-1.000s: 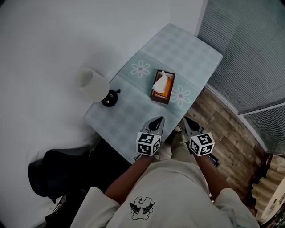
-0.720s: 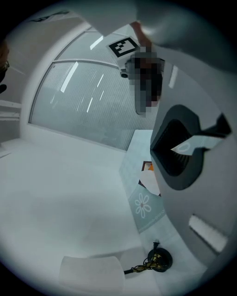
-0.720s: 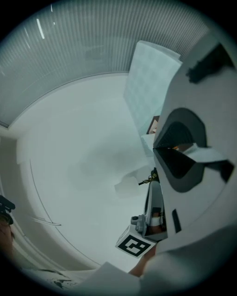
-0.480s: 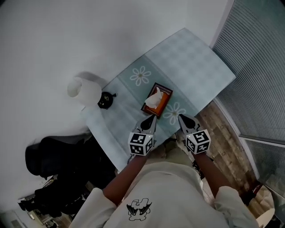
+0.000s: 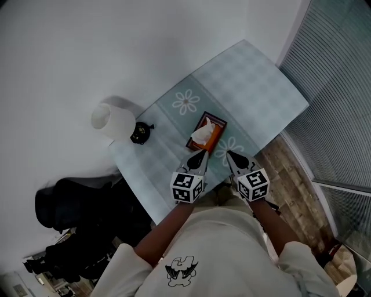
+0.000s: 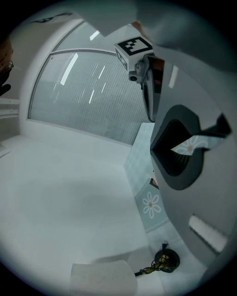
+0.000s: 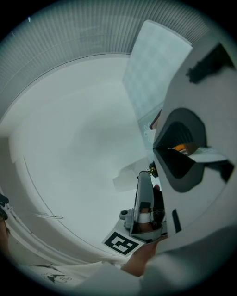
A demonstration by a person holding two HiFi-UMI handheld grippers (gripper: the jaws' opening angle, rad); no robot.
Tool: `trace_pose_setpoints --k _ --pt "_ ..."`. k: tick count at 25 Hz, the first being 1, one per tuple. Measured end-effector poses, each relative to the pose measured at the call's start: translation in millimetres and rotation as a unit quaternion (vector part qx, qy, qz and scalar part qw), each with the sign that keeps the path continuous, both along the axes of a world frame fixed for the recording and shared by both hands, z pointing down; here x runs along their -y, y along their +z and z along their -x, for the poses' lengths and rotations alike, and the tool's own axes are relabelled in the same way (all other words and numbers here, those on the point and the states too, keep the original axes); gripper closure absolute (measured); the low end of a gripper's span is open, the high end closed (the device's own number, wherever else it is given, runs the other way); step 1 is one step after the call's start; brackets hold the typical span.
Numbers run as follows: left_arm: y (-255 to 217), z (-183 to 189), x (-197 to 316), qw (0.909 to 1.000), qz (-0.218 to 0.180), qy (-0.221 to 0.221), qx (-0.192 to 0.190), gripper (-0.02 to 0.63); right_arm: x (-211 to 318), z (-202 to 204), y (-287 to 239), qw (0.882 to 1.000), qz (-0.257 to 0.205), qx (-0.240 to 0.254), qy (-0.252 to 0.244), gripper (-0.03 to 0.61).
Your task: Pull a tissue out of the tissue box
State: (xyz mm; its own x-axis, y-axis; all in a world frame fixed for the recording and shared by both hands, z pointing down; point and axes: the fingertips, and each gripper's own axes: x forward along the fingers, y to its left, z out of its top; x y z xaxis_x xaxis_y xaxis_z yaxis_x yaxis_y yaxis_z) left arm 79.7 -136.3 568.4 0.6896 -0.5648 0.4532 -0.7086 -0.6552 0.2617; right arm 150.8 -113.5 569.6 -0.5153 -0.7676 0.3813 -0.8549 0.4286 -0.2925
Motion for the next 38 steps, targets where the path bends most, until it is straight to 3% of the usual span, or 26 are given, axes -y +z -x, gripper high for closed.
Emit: trace_pose_setpoints --k 9,14,22,38 --pt "-2.3 13.2 4.6 1.0000 0.002 -0.005 -0.005 0.607 15.3 16.1 -0.7 0.999 0.002 -0.028 -0.040 0.566" --pt "-5.4 12.9 11.8 0.9999 -0.003 -0.007 -0.010 0.607 38.4 21.1 6.7 0.996 0.008 -0.056 -0.073 0.476" --pt "3.1 16.7 23.9 0.9997 0.003 -0.022 -0.012 0.607 87.7 44.1 39.1 0.984 0.028 -0.121 -0.126 0.440" --pt "16.3 22.9 36.5 0.9993 0.017 -0.032 -0.009 0.607 124.9 52.7 117.7 0.969 0.103 -0.174 -0.140 0.400"
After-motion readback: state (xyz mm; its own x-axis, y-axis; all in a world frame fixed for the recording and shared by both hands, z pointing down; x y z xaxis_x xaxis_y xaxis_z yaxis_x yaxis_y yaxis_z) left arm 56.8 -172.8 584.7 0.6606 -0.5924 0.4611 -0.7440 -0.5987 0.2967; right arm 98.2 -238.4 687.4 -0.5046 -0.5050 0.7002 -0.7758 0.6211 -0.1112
